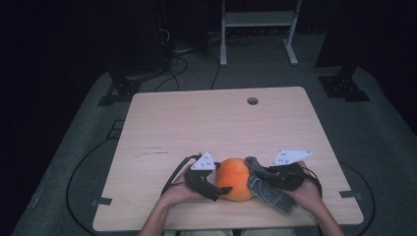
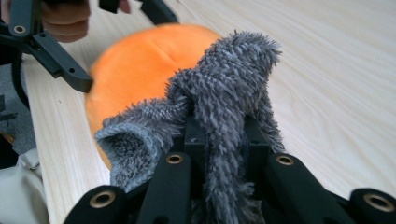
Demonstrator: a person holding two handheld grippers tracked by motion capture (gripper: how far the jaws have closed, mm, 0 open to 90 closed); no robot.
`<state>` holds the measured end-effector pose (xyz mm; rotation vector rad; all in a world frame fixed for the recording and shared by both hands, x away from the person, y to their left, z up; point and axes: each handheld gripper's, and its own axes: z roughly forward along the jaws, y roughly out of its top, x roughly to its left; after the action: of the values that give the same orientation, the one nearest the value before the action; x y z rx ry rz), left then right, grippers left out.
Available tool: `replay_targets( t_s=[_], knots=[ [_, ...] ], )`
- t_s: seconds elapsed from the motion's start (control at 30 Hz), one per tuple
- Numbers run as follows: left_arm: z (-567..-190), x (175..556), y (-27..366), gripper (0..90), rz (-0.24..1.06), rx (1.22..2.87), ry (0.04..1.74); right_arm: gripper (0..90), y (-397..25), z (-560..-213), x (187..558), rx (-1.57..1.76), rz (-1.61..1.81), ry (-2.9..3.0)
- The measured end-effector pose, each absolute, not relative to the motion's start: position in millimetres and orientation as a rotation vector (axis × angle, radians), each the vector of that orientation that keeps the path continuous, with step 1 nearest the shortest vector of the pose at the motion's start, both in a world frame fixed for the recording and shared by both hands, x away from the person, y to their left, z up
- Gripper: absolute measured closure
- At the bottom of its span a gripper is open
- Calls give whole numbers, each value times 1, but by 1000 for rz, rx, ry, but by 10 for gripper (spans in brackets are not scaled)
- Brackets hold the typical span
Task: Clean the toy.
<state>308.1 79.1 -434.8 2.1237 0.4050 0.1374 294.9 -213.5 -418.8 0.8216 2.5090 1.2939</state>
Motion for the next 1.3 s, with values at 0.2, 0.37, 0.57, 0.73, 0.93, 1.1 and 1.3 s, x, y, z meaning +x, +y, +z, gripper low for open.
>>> replay_targets(
  t_s=[0.2,0.37,0.57,0.73,0.93,1.1,1.3],
  knots=[
    [-423,296,68,319,252,2105,327,767,-211,-390,284,755,1395,2484],
    [-419,293,64,213,243,2111,293,767,-186,-390,281,639,1280,2524],
    [-430,303,66,160,152,2096,406,768,-198,-402,286,704,1333,2534],
    [-424,297,62,288,206,2065,374,768,-204,-391,283,701,1276,2512],
    [-416,286,51,290,273,2095,296,767,-186,-367,267,560,1315,2522],
    [-418,284,50,285,285,2108,295,766,-180,-376,271,553,1260,2555],
    [-418,285,49,274,282,2099,292,767,-196,-377,274,620,1218,2518]
  ],
)
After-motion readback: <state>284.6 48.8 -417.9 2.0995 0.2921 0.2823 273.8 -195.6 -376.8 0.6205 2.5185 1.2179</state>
